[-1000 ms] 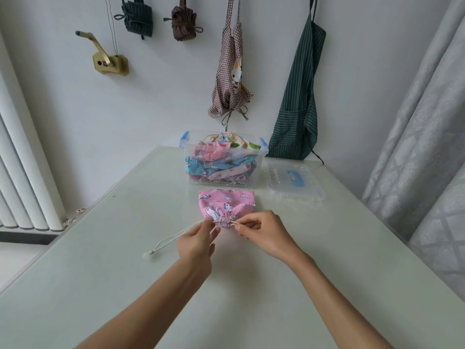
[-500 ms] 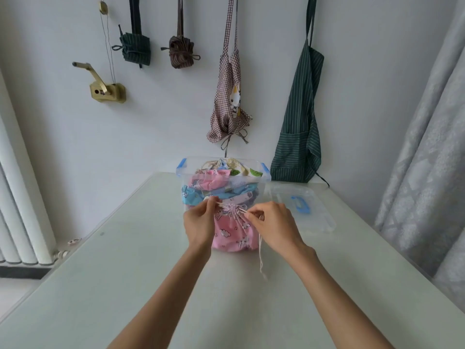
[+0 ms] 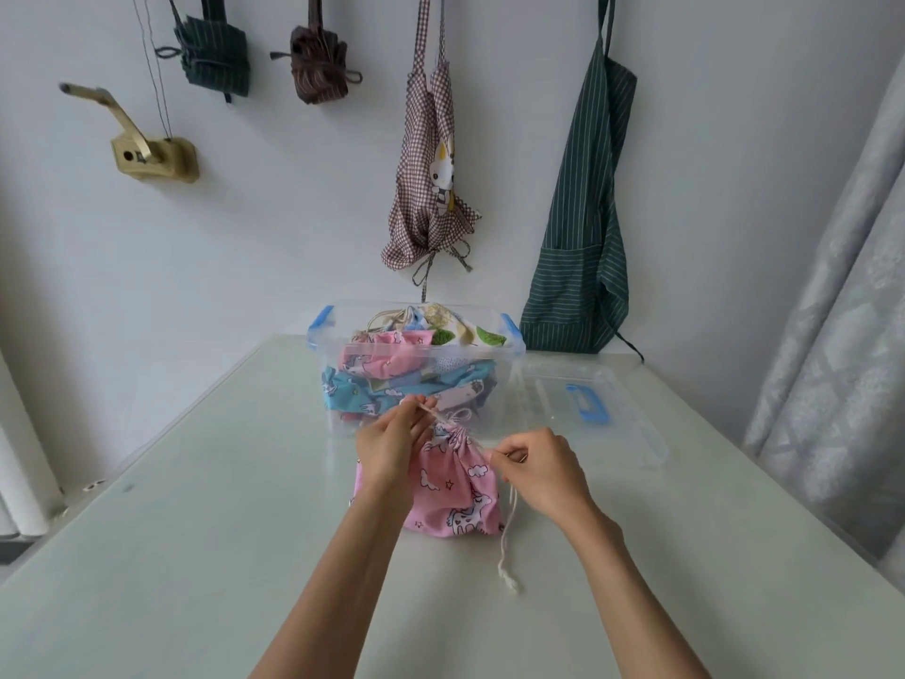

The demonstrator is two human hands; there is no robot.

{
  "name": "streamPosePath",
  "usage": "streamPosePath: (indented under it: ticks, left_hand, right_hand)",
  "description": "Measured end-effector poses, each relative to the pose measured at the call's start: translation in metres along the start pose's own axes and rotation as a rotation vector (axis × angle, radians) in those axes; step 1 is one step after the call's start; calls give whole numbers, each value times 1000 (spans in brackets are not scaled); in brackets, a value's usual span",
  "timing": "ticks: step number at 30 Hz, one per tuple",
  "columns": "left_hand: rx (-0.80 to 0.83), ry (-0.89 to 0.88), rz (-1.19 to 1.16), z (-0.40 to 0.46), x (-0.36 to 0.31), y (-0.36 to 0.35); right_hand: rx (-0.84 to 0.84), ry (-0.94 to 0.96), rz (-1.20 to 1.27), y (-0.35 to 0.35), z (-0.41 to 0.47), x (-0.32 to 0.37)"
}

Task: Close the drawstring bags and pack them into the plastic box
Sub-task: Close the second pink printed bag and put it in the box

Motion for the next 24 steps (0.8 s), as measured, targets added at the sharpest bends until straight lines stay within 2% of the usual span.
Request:
streamPosePath:
  ticks: [3, 5, 7, 10, 13, 15, 18, 24]
  left_hand:
    - [94, -72, 160, 5, 0, -6]
    - [222, -138, 280, 5, -7, -13]
    - [362, -139, 283, 0, -19, -18]
    - [476, -90, 266, -11, -32, -21]
    - [569, -179, 521, -23, -33, -25]
    - [640, -231, 703, -32, -29, -29]
    - [817, -183, 876, -50, -23, -35]
    - [1077, -197, 1142, -79, -14, -44]
  right_hand:
    - [68, -46, -12, -9, 1, -3]
    - [138, -77, 67, -8, 2, -3]
    - [221, -94, 129, -3, 1, 3]
    - [343, -97, 168, 14, -3, 10]
    - [504, -87, 171, 38, -13, 17]
    - [552, -94, 183, 56, -17, 20]
    - [491, -134, 275, 78, -14, 21]
    - [204, -198, 358, 94, -5, 22]
Point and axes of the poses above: each hand's wrist, its own z-axis towards the middle knuckle, its own y-axis out of the back of the hand, x = y × z, the point moved 5 cm from there along z, towards the middle knuckle, and after that the axes turned 11 degrees about -x, right-handed, at the moved point
